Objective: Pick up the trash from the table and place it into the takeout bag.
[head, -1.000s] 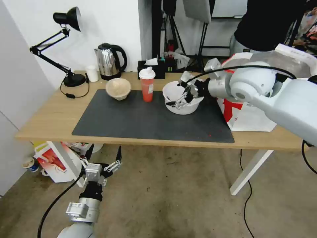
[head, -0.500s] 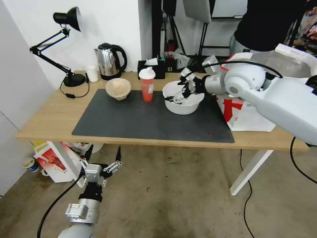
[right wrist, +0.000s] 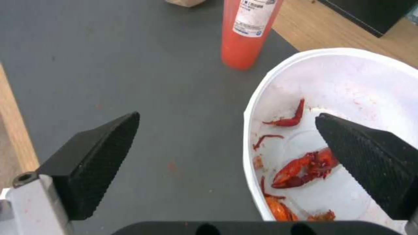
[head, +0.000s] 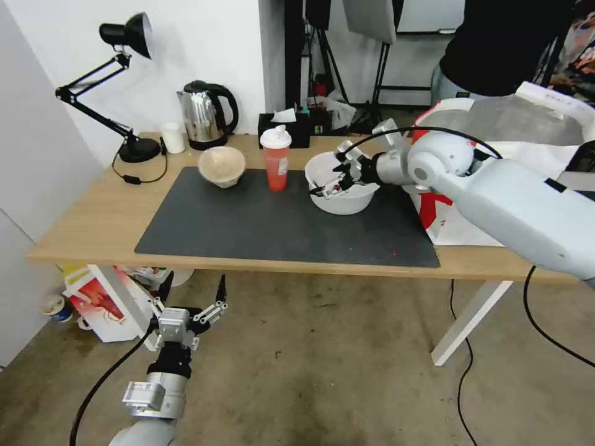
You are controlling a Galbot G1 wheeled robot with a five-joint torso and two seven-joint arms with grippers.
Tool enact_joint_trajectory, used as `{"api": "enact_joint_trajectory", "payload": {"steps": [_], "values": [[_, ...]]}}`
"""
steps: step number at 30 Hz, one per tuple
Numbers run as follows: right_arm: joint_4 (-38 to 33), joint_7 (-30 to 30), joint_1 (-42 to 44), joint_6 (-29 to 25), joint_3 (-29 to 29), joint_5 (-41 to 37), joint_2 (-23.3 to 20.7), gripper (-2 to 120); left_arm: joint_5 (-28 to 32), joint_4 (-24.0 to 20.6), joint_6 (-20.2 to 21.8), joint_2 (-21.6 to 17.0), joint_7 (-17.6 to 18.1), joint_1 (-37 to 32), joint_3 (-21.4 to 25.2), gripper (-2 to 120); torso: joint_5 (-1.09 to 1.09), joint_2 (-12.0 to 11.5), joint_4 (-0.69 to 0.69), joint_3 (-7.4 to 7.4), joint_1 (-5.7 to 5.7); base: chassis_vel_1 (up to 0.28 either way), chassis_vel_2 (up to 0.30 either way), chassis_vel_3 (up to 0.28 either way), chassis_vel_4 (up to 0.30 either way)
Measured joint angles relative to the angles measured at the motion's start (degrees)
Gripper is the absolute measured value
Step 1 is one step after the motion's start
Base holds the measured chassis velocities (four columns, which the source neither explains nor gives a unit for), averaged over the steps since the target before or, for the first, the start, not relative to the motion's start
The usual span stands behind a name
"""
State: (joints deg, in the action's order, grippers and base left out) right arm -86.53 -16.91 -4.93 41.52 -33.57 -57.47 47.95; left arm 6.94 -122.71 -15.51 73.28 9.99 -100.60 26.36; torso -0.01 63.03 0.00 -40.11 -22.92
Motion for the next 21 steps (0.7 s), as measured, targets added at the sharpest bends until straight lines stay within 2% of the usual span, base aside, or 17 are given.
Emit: {"api": "enact_joint_trajectory", "payload": {"steps": [21], "values": [[0.19, 0.5, 0.67, 0.08, -1.44, 0.23, 0.02, 100, -0.56, 0.28, 0.2, 0.39, 0.8, -0.21, 0.1, 100, 0.01, 0.0, 0.0, 0.0, 0.0, 0.0, 0.0, 0.0, 0.0]]}}
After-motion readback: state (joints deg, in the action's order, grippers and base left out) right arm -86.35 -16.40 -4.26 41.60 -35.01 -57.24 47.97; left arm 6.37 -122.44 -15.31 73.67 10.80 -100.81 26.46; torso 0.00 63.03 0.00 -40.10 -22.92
